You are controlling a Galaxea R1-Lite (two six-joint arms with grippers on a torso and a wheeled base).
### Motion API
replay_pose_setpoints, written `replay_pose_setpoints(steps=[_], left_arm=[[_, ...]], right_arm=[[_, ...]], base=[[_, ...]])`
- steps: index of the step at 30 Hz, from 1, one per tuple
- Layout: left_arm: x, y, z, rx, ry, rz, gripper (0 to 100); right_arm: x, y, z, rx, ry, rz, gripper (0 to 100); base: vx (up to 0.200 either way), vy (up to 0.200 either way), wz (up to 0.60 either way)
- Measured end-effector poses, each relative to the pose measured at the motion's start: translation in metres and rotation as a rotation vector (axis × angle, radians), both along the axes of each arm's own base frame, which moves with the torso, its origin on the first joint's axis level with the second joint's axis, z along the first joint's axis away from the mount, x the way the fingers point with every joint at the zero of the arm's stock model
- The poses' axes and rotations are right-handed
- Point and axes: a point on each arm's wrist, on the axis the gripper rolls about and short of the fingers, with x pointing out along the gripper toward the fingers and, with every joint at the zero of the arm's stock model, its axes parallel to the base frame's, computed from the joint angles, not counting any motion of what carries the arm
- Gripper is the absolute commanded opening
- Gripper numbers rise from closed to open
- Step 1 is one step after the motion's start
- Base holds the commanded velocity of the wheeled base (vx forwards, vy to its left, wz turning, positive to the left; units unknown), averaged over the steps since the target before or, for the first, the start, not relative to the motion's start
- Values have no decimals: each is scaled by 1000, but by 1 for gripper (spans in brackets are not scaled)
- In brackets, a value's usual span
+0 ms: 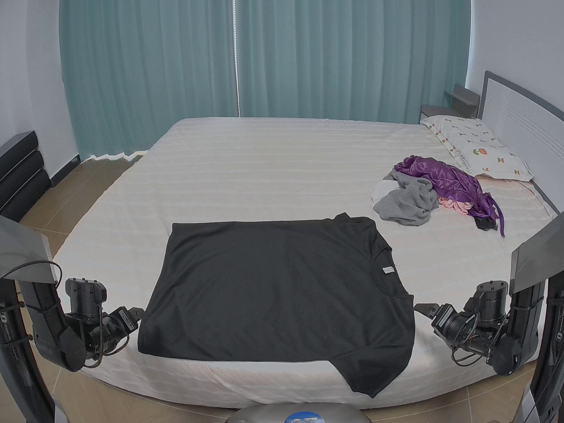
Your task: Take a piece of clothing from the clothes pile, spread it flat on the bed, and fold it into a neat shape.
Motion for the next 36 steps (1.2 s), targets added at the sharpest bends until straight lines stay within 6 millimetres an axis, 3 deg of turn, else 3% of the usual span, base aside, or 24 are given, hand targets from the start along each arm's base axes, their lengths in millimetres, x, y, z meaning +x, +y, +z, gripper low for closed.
replay_pose_setpoints(steps=[5,14,29,36], left_arm=[[3,0,5,-32,-36,30,100],[7,2,7,-52,-56,51,100],[8,2,8,-63,-61,57,100],[9,1,8,-81,-69,64,100]], right_arm=[[0,-1,1,2,-3,-3,100],[1,-3,1,8,-2,-17,100],[0,-4,1,9,1,-19,100],[0,-4,0,9,3,-20,100]], base=[[0,0,0],[0,200,0],[0,0,0],[200,0,0]])
